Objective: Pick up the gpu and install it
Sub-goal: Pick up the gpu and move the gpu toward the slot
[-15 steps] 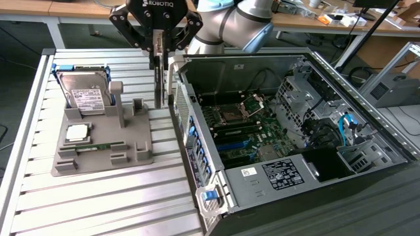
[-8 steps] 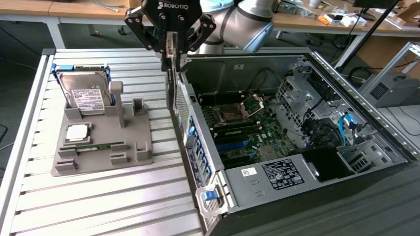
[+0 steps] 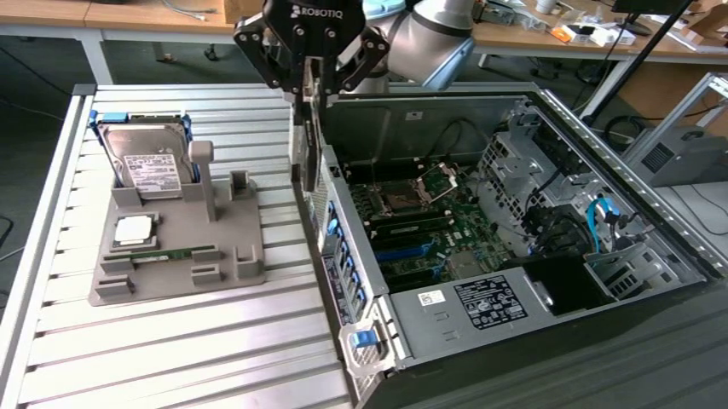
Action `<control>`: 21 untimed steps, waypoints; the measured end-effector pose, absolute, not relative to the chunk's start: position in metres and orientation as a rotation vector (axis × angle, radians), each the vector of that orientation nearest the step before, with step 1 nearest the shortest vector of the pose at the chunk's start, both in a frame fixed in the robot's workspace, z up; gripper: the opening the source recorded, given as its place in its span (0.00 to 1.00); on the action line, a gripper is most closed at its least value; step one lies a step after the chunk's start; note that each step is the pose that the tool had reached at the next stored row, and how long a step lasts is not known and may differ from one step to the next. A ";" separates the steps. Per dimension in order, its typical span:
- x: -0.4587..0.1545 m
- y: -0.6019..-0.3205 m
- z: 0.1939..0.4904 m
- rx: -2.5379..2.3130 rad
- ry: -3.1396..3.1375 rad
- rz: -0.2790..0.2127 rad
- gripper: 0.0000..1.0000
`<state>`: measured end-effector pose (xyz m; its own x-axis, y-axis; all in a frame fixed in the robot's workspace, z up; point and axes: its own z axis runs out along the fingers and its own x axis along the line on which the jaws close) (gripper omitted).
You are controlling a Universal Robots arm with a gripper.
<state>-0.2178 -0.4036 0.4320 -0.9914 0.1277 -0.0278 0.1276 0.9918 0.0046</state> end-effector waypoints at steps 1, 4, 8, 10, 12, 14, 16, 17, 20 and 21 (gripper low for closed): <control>-0.216 -0.404 0.432 0.199 3.107 0.001 0.27; -0.211 -0.404 0.432 0.199 3.107 -0.009 0.27; -0.205 -0.404 0.432 0.199 3.106 -0.019 0.27; -0.202 -0.404 0.432 0.199 3.106 -0.023 0.27; -0.199 -0.405 0.432 0.199 3.106 -0.027 0.27; -0.196 -0.405 0.431 0.199 3.106 -0.030 0.27; -0.191 -0.405 0.431 0.199 3.105 -0.034 0.27; -0.189 -0.405 0.431 0.199 3.106 -0.035 0.27; -0.176 -0.405 0.430 0.199 3.107 -0.037 0.27; -0.171 -0.405 0.430 0.199 3.107 -0.037 0.27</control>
<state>-0.1705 -0.4050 0.4300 -0.9915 0.1270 -0.0291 0.1276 0.9916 -0.0220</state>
